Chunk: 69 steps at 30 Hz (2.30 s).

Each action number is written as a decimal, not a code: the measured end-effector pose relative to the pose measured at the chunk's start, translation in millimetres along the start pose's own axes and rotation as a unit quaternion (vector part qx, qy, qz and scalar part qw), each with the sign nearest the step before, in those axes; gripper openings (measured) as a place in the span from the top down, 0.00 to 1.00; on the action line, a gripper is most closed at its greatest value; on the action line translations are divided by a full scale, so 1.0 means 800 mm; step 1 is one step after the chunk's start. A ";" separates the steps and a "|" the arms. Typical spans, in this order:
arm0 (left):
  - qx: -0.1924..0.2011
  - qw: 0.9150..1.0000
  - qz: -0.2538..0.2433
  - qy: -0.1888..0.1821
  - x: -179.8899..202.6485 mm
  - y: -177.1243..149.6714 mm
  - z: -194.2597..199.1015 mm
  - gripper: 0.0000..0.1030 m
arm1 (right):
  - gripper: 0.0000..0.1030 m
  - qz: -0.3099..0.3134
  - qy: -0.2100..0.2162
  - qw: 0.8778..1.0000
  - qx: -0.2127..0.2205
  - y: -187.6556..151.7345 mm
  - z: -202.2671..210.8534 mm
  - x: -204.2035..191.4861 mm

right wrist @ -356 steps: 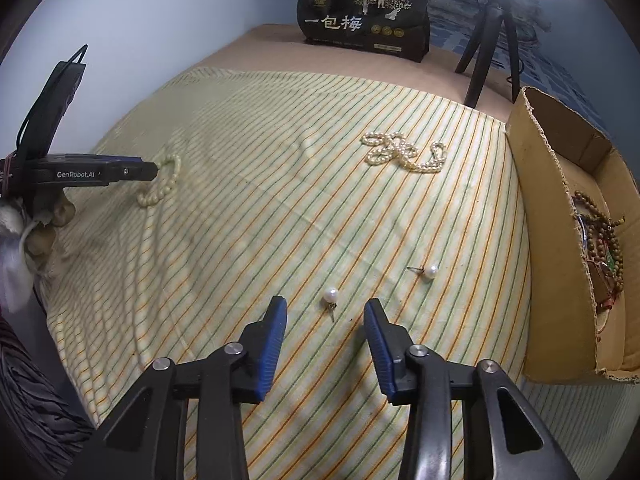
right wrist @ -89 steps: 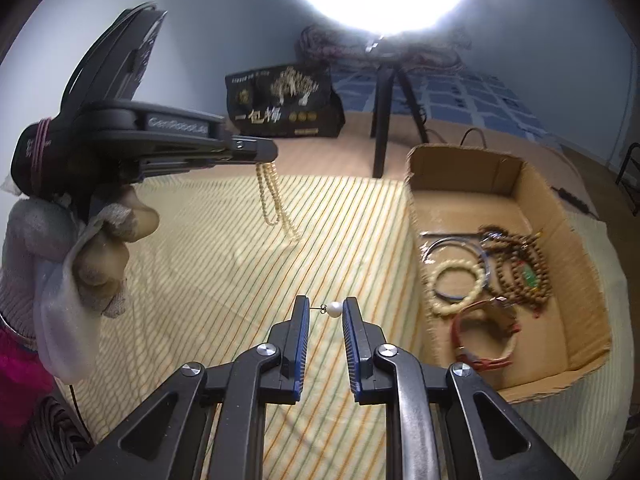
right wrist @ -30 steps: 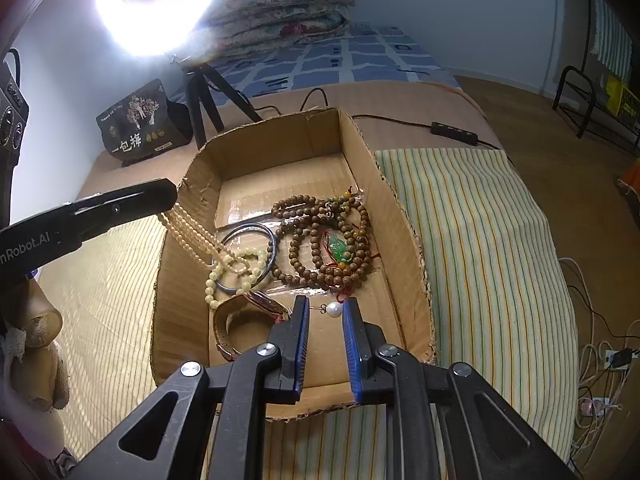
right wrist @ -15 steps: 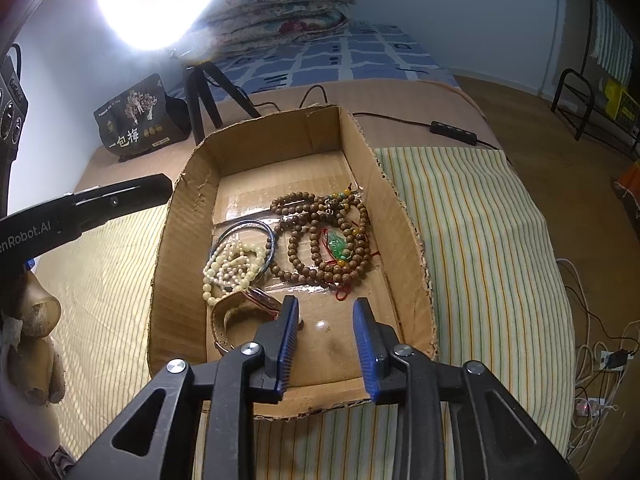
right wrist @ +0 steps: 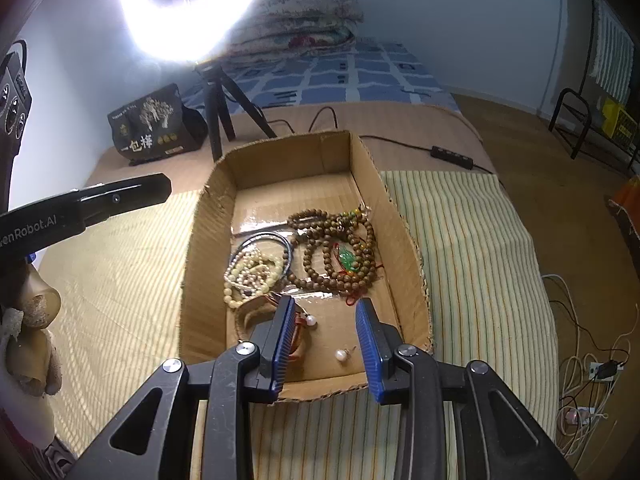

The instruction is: Organize jewelry

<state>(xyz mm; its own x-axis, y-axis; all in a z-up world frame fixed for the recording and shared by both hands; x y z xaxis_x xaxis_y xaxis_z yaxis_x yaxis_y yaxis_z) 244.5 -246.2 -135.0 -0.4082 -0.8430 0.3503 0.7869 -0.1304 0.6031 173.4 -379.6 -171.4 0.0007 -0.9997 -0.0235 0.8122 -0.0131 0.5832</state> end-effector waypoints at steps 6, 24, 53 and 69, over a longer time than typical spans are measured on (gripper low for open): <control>0.022 1.000 -0.010 0.002 0.004 0.000 0.036 0.95 | 0.65 0.004 -0.007 1.000 0.028 0.007 0.032 -0.008; 0.076 0.996 -0.054 0.016 0.016 -0.038 0.144 0.84 | 0.50 0.014 -0.034 0.992 0.117 0.008 0.134 -0.030; 0.121 0.985 -0.094 0.077 0.014 -0.098 0.202 0.02 | 0.00 0.013 -0.096 0.977 0.189 -0.015 0.183 -0.041; 0.108 0.985 -0.091 0.095 0.012 -0.101 0.192 0.02 | 0.00 0.020 -0.114 0.976 0.185 -0.019 0.174 -0.041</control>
<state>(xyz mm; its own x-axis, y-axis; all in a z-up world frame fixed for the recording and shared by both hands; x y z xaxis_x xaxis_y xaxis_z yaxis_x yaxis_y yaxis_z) 105.9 -163.5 -70.2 -0.4236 -0.9010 0.0934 0.5834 -0.1924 0.7891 80.2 -349.2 -66.3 -0.1357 -0.9773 0.1628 0.5485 0.0628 0.8338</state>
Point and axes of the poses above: each gripper's, at about its wrist camera, not at the fingertips, and z roughly against the way its jaws point, x to its right, y to its top, the point moved 6 cm from there along -z, roughly the way its jaws point, and after that the axes turned 7 degrees about z, right-handed, at the moved point
